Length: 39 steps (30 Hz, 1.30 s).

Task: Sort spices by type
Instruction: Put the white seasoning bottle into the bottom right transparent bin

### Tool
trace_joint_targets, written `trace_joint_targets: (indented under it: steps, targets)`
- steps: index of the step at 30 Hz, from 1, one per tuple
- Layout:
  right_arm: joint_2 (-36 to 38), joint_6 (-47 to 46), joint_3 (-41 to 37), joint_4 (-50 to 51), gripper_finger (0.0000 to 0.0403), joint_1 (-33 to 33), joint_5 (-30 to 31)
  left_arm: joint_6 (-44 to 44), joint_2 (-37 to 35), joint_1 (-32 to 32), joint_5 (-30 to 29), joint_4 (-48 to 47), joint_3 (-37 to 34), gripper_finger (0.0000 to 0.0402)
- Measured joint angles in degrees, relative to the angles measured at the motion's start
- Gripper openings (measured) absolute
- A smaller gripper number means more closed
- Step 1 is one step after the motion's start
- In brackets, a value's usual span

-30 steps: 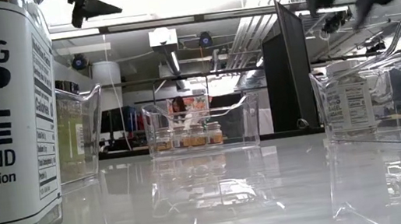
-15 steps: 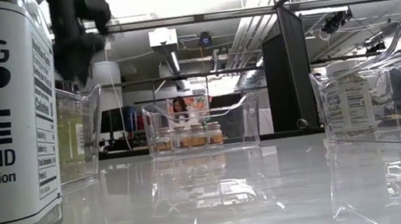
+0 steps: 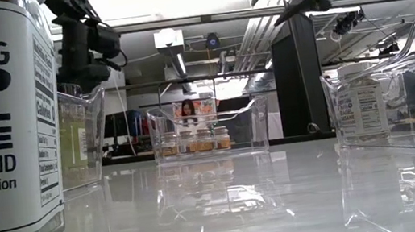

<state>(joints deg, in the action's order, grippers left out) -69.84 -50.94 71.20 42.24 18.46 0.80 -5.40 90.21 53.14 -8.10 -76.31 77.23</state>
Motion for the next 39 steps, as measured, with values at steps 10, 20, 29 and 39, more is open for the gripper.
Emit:
trace_joint_targets:
  steps: [10, 20, 29, 39]
  targets:
    - [-1.8, 1.07, -0.02, -0.07, 0.0288, 0.0, -0.44, -1.49, 0.08, 3.74, 1.99, 0.98, 0.0, 0.0219]
    - [-1.8, 1.06, -0.02, -0.09, 0.0288, 0.0, -0.42, -0.61, 5.46, 4.25, 2.39, 0.95, 0.0, 0.0219]
    - [-1.8, 1.07, -0.02, -0.11, 0.0288, 0.0, -0.08, 0.08, 7.84, 4.61, 0.63, 1.13, 0.0, 0.0219]
    - [-1.8, 1.07, -0.02, -0.11, 0.0288, 0.0, 0.51, 0.58, 8.13, 5.29, 2.91, -1.45, -2.61, 0.0219]
